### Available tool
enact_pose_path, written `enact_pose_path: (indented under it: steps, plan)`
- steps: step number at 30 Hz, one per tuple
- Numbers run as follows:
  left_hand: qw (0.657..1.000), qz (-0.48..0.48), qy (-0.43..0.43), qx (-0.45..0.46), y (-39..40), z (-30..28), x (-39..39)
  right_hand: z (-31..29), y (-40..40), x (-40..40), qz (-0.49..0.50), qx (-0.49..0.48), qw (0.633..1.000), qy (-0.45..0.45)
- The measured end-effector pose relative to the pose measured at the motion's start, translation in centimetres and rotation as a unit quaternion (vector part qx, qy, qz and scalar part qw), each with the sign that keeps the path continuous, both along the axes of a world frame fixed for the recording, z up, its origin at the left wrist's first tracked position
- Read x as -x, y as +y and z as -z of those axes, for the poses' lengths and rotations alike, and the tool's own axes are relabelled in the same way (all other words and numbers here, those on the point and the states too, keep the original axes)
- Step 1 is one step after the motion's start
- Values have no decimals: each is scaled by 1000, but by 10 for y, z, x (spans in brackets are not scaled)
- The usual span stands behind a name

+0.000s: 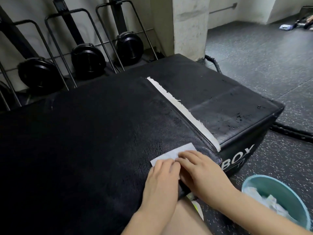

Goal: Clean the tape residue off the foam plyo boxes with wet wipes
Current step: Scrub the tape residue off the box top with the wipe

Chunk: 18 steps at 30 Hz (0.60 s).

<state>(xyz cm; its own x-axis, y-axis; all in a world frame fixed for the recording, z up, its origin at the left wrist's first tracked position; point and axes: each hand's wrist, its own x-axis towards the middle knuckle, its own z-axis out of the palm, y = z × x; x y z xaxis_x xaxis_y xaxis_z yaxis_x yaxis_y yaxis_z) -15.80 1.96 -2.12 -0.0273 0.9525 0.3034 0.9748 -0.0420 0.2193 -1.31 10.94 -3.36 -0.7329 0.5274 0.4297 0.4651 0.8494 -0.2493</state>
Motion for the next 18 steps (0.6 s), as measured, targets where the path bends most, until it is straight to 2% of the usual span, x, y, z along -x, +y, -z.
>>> enact_pose_path:
  steps: [5, 8, 11, 14, 18]
  plan:
    - [998, -69, -8, 11, 37, -12, 14, -4, 41, 20, 43, 33, 999, -8]
    - [999, -48, -23, -4, 13, -13, 10, -4, 17, 3, 28, 10, 999, 14]
    - [999, -5, -33, 25, -6, -4, 7, 0, -7, -10, 20, 2, 999, 42]
    - [998, -26, -33, 37, 12, 2, 11, 4, 11, 2, 30, -2, 999, 20]
    - [996, -51, -1, 67, 49, -17, 13, 9, 51, 27, 53, 39, 997, -32]
